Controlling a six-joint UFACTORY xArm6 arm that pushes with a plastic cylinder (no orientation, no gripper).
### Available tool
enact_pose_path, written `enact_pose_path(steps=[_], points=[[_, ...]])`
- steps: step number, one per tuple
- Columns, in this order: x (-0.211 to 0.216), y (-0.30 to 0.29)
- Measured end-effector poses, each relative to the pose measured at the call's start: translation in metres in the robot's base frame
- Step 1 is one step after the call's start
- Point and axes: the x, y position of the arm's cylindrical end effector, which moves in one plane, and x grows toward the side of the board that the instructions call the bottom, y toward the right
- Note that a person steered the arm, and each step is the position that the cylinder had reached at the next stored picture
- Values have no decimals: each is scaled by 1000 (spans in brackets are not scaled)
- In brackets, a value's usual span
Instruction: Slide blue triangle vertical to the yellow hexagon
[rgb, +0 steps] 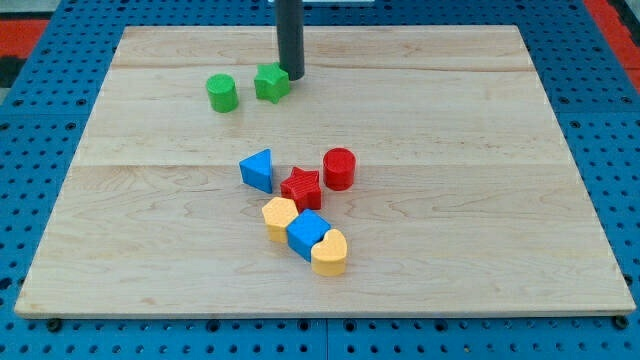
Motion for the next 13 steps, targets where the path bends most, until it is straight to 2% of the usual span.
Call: enact_pose_path(steps=[3, 4, 5, 6, 9, 10, 11, 12, 13], points=[[-3, -48], [-16, 1], [-3, 61], [41, 70], [99, -75], [129, -103], [173, -103], [189, -53], [189, -43]])
